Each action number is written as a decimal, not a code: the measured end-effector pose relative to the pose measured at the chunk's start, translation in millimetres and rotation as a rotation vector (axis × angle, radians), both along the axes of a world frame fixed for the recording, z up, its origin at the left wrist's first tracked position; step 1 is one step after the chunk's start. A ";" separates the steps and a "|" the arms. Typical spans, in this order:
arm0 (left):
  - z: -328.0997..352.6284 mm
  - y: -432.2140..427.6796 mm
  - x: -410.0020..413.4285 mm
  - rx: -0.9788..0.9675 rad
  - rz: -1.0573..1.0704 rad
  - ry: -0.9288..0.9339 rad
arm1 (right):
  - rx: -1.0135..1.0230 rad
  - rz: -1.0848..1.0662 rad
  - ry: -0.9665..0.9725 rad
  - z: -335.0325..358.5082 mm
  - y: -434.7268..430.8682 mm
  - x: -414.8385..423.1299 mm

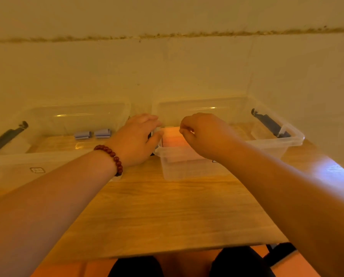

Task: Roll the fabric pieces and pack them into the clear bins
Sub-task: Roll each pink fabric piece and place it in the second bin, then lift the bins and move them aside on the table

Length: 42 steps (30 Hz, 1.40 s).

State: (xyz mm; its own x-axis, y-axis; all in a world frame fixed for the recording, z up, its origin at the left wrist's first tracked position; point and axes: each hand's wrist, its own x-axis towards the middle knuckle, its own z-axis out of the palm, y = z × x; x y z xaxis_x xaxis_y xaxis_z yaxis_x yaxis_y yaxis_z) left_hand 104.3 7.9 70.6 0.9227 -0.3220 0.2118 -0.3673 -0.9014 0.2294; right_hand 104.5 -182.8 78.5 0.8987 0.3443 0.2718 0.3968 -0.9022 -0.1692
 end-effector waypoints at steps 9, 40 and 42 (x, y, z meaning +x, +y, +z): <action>-12.9 -5.4 -27.4 -0.001 0.026 0.053 | -0.102 -0.068 -0.078 -18.9 13.6 -30.8; 16.5 -11.2 -21.0 0.088 0.083 0.182 | -0.106 -0.036 0.143 8.7 10.0 -27.8; 25.1 -12.5 -20.5 0.106 0.084 0.205 | -0.111 -0.036 0.181 14.1 10.0 -25.1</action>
